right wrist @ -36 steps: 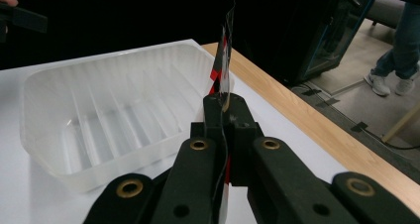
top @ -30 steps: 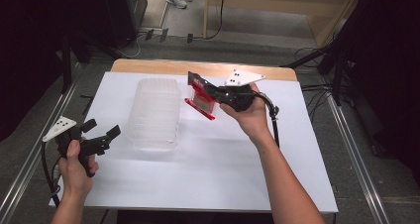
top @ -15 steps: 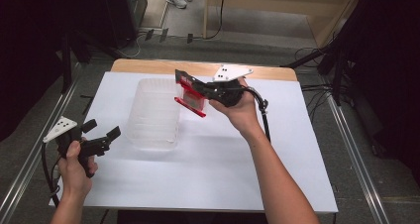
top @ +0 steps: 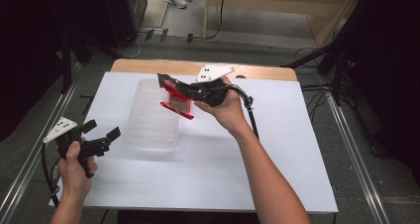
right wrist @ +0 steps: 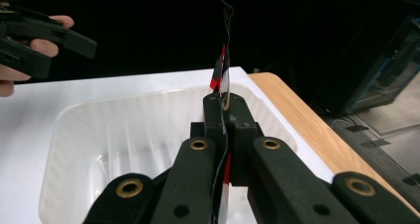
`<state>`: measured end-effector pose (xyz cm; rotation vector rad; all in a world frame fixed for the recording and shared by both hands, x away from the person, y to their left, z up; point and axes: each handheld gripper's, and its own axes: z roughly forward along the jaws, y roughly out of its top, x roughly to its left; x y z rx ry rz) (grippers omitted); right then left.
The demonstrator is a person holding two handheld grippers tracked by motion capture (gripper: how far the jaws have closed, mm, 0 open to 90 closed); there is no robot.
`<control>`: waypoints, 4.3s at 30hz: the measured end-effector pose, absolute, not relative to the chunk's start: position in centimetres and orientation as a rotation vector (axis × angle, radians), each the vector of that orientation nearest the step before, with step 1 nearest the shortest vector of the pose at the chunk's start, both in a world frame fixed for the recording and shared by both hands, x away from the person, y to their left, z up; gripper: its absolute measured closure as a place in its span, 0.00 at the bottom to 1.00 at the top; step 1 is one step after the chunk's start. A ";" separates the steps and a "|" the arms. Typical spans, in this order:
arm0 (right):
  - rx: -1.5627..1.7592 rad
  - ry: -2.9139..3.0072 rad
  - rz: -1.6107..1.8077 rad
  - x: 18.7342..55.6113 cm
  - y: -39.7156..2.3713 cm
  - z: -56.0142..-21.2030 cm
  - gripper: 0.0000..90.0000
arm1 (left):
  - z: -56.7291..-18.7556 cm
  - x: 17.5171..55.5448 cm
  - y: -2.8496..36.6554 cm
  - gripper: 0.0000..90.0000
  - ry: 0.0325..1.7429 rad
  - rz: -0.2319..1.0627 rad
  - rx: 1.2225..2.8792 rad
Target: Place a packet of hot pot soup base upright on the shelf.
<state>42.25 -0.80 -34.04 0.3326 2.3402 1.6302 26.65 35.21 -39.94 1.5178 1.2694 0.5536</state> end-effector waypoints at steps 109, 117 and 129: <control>0.872 2.174 1.565 38.9 -10.4 -39.1 0.16 | -40.5 26.9 34.0 0.00 1.252 0.560 1.570; 0.913 2.148 1.551 38.0 -12.7 -39.7 0.16 | -40.6 26.9 33.9 0.00 1.258 0.560 1.573; 0.983 2.092 1.539 36.0 -16.9 -40.9 0.16 | -40.8 27.0 34.0 0.00 1.260 0.554 1.577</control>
